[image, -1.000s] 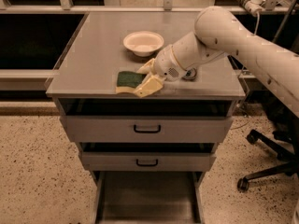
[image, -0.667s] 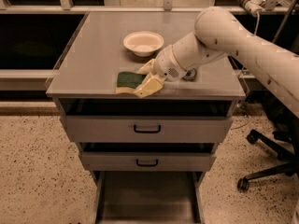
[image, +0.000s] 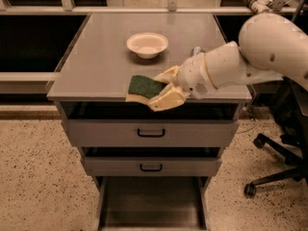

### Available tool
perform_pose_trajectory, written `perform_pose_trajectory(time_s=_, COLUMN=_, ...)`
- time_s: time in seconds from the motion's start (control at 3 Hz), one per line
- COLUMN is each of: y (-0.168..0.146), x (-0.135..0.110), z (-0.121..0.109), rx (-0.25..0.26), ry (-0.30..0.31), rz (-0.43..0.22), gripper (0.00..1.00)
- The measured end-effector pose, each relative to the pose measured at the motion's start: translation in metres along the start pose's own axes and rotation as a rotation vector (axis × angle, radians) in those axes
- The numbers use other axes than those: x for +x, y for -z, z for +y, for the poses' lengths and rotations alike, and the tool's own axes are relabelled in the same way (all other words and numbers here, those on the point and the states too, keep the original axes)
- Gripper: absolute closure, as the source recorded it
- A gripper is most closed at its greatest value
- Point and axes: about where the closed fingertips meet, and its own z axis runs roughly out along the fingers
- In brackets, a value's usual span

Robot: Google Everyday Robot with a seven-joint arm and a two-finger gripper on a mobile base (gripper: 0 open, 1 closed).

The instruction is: Place sponge into bottom drawer

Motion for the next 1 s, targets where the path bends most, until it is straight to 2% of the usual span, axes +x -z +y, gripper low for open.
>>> perform_pose_trajectory(time_s=0.33, y=0.02, x=-0.007, z=0.043, rx=0.117, ry=-0.047, rz=-0.058, gripper=1.0)
perform_pose_trajectory(time_s=0.67, y=0.03, x=0.047, z=0.066, rx=0.19, ry=-0.188, rz=-0.03, gripper=1.0)
perform_pose_trajectory(time_s=1.0, y=0.027, x=0.051, z=0.07, rx=0.185, ry=-0.191, rz=-0.021, gripper=1.0)
